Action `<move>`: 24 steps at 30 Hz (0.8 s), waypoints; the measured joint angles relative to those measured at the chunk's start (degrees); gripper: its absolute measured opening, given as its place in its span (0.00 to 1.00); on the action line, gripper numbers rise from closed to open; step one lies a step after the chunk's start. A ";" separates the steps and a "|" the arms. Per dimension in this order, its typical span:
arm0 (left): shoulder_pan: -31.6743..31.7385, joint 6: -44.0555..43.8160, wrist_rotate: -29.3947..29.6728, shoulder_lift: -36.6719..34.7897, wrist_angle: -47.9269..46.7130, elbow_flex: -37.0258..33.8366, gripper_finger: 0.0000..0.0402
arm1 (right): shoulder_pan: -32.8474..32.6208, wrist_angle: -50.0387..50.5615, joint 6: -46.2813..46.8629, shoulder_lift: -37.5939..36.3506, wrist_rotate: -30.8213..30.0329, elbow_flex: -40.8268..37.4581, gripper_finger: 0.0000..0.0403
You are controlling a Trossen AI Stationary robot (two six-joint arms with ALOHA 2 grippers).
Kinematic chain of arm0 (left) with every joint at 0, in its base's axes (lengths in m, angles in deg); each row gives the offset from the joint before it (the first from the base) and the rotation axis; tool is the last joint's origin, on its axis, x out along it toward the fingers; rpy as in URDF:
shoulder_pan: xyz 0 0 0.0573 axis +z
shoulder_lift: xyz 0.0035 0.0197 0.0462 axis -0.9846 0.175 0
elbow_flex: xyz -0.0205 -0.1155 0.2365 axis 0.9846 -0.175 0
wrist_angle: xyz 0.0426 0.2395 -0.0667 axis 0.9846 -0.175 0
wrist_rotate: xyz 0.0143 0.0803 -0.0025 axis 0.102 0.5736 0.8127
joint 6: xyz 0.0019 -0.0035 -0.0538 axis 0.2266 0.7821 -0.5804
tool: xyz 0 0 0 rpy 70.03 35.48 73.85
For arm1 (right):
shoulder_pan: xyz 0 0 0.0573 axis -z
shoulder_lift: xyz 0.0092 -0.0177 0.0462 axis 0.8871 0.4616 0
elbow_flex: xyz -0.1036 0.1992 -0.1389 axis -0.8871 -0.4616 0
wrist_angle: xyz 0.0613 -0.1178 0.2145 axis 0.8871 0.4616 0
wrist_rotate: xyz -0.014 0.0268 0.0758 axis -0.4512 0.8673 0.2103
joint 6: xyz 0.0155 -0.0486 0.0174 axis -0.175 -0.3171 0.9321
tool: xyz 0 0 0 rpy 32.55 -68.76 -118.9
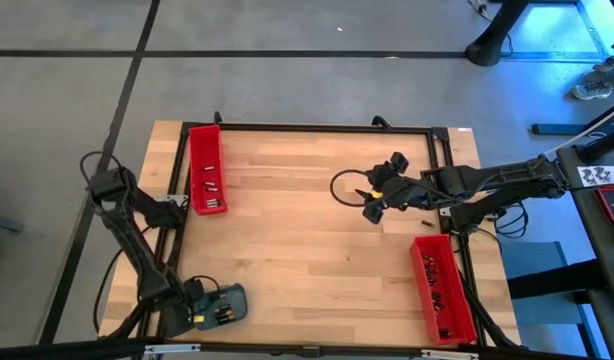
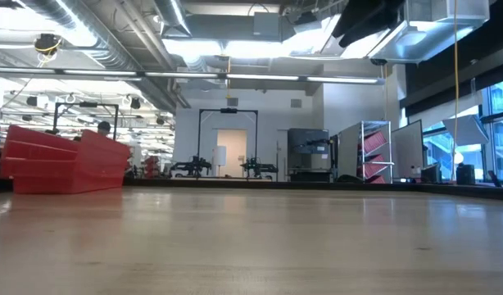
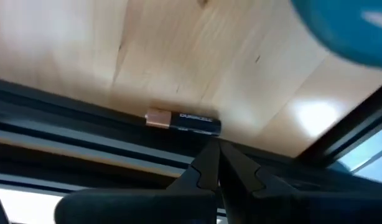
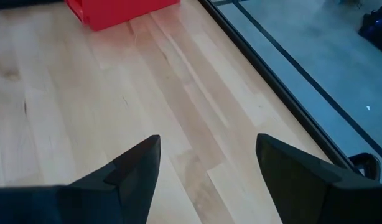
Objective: Sort batteries
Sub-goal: Put the small black battery into the bottom red bin
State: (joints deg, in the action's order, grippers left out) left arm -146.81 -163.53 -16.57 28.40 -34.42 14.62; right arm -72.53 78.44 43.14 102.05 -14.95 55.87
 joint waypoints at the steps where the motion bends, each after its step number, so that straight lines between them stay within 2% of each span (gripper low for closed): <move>1: 0.00 1.00 -0.11 0.25 -0.15 -0.02 0.00 | -0.01 -0.47 0.00 0.01 0.00 0.00 0.66; 5: 0.22 4.72 -0.19 1.73 -1.29 -0.07 0.00 | 0.00 -1.84 0.00 0.00 0.00 0.00 0.66; 11: 2.60 5.09 0.80 2.56 -2.08 -0.09 0.00 | 0.00 -1.81 0.00 0.01 0.00 0.00 0.66; 19: 3.73 3.33 3.76 1.79 -3.59 -0.07 0.00 | 0.00 -1.74 -0.24 0.00 0.00 0.00 0.66; 24: 3.85 -2.69 5.56 -0.84 -10.31 -0.16 0.00 | 0.00 -1.70 -0.45 0.00 0.00 0.00 0.66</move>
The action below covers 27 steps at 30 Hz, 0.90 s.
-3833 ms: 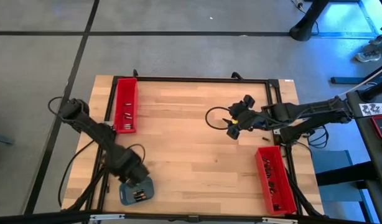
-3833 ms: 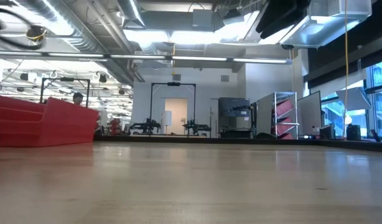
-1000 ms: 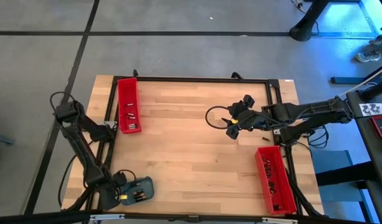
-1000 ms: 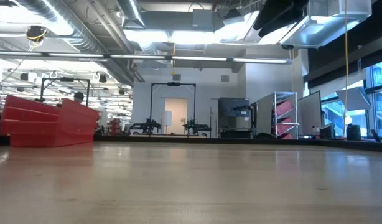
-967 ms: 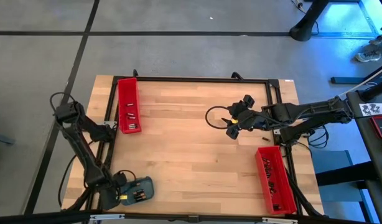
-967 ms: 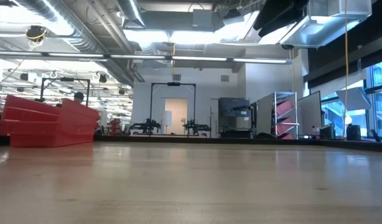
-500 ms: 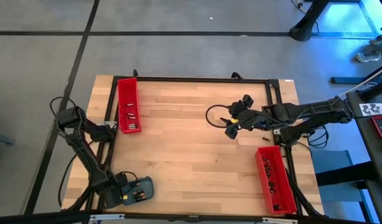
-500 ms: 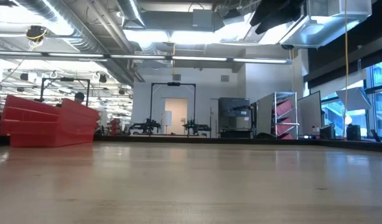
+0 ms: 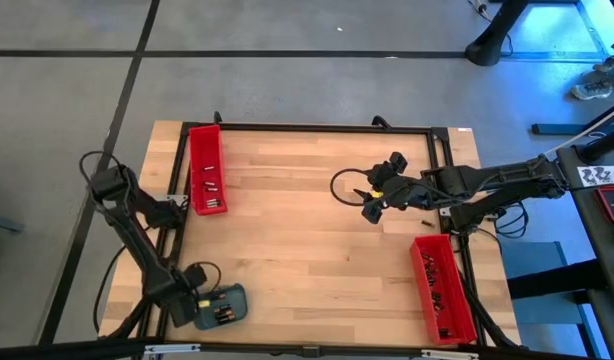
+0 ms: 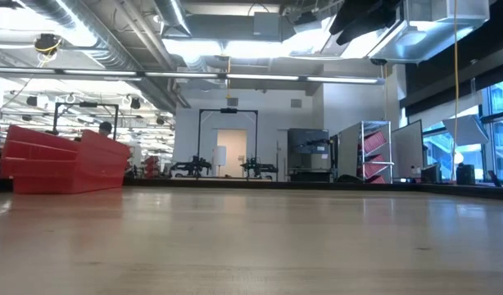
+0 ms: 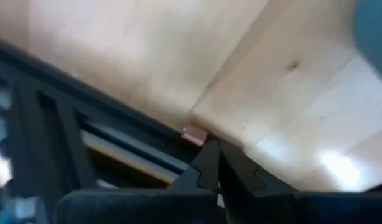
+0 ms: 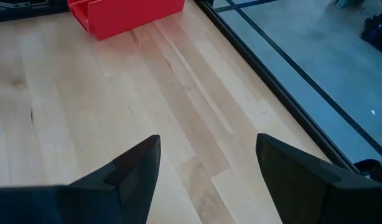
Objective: Sort batteries
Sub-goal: Put the small black battery into the bottom red bin
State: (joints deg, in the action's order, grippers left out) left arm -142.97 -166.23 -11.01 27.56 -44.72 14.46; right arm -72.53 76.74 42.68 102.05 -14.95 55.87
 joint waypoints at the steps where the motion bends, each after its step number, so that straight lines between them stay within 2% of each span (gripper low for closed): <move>1: 0.00 -1.47 0.32 -0.76 -0.87 0.05 0.00 | 0.00 0.04 -0.01 0.00 0.00 0.00 0.66; 4: 0.24 -6.00 1.34 -3.75 -5.62 -0.04 0.00 | 0.02 0.06 -0.01 0.00 0.00 0.00 0.66; 9: 0.31 -15.15 1.90 -7.64 -5.30 -0.02 0.00 | 0.02 0.11 -0.01 -0.02 0.00 0.00 0.66; 13: -0.07 -20.10 2.04 -8.00 -4.70 -0.02 0.03 | 0.01 0.09 -0.03 -0.02 0.01 0.00 0.66; 16: -0.04 -17.82 1.65 -7.48 -2.35 -0.29 0.05 | 0.02 0.09 -0.06 -0.02 0.00 0.00 0.66; 21: 0.56 -15.57 -2.06 -6.66 4.36 -3.33 0.01 | 0.01 0.09 -0.20 -0.02 0.00 0.00 0.66; 27: 2.23 -11.94 -5.32 -4.42 7.08 -6.07 0.00 | 0.09 0.24 -0.20 -0.02 -0.26 0.00 0.66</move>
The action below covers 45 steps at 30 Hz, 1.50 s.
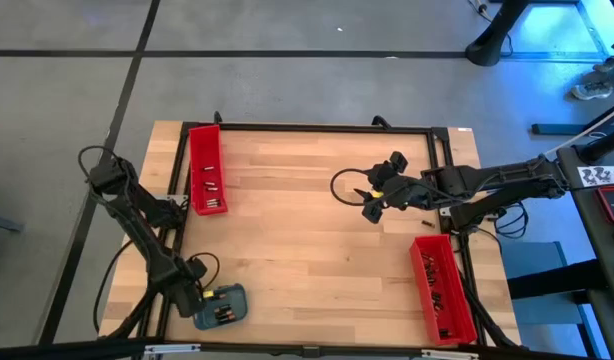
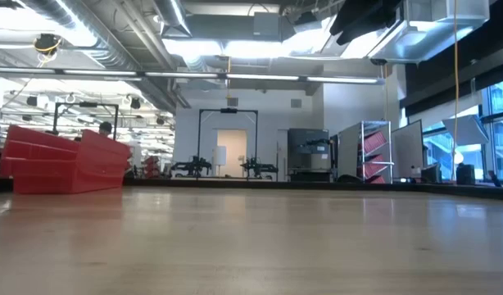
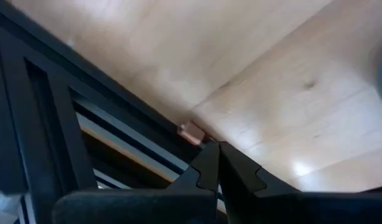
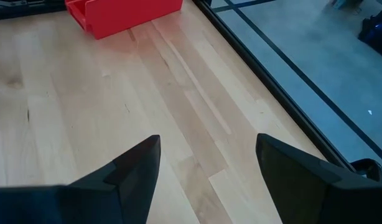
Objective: Sort batteries
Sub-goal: Put the small black battery into the bottom red bin
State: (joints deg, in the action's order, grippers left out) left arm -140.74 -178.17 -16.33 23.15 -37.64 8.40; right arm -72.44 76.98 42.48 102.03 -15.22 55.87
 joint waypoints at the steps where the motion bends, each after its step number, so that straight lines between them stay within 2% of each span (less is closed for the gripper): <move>1: 0.14 0.39 -0.67 0.51 0.36 -0.16 0.00 | 0.19 -0.01 -0.02 0.00 0.01 0.00 0.66; 12: 1.80 1.84 -5.96 3.21 -0.16 -0.24 0.00 | 0.23 0.24 -0.02 0.00 0.46 0.00 0.66; 16: 2.41 5.21 -9.37 5.34 -0.47 -0.16 0.00 | 0.23 0.26 -0.02 0.00 0.43 0.00 0.66; 20: 3.54 7.44 -10.10 6.47 -0.47 -0.21 0.00 | 0.23 0.28 -0.02 0.00 0.44 0.00 0.66; 30: 6.76 8.17 -8.03 6.57 -0.54 0.14 0.00 | 0.23 0.29 -0.02 0.00 0.44 0.00 0.66; 32: 7.12 8.50 -4.53 6.68 -0.90 0.74 0.00 | 0.23 0.29 -0.02 0.00 0.44 0.00 0.66; 42: 9.72 10.11 -0.88 6.38 -11.64 8.55 0.00 | 0.23 0.39 -0.04 0.00 0.44 0.00 0.66; 45: 9.92 9.47 -0.74 6.35 -11.74 9.42 0.01 | 0.23 0.39 -0.04 0.00 0.44 0.00 0.66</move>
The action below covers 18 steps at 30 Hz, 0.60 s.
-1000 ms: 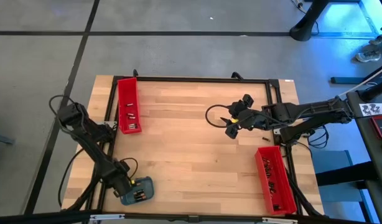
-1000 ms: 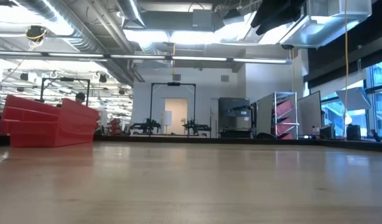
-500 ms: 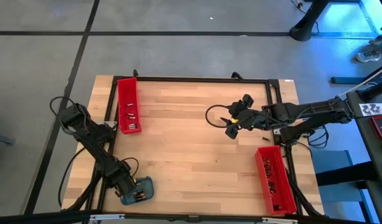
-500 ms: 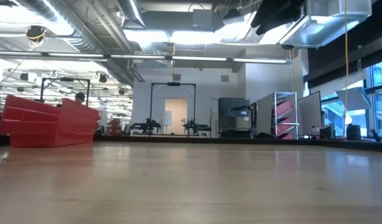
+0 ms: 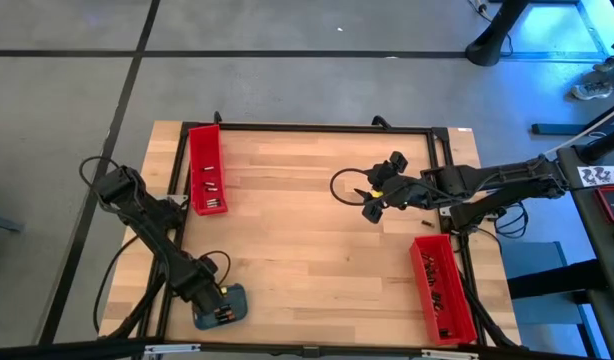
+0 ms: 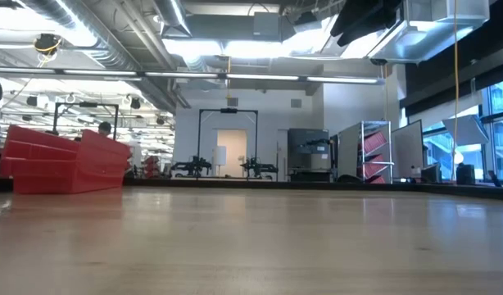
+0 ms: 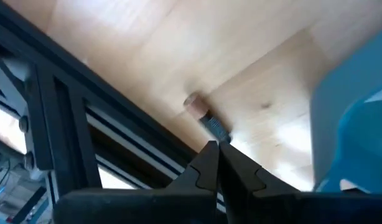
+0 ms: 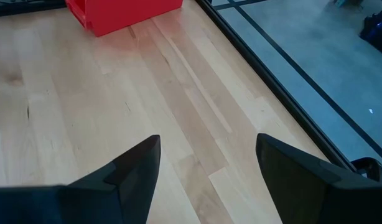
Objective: Sort batteries
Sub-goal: Put the small black battery into the bottom red bin
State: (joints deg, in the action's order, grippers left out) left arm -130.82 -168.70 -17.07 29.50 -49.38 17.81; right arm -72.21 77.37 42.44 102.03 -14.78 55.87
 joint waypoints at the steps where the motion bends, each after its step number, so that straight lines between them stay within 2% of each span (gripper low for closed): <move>1: -0.08 -0.24 -0.58 0.00 0.16 -0.03 0.02 | 0.00 0.02 0.00 0.00 0.00 0.00 0.66; 4: -0.70 -1.10 -1.91 -0.02 1.45 -0.51 0.09 | 0.00 0.07 0.00 0.00 0.01 0.00 0.66; 12: -2.73 -7.49 -0.49 -0.09 9.11 -3.79 0.39 | -0.02 0.65 0.00 0.02 0.49 0.00 0.66; 15: -3.40 -10.15 -0.03 -0.10 11.37 -5.34 0.43 | -0.02 0.79 0.00 0.02 0.52 0.00 0.66; 18: -3.89 -12.41 1.41 -0.12 13.51 -6.30 0.42 | -0.02 0.76 0.00 0.03 0.85 0.00 0.66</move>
State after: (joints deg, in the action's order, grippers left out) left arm -134.72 -181.11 -15.66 29.38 -35.87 11.51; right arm -72.23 78.14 42.44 102.05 -13.93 55.87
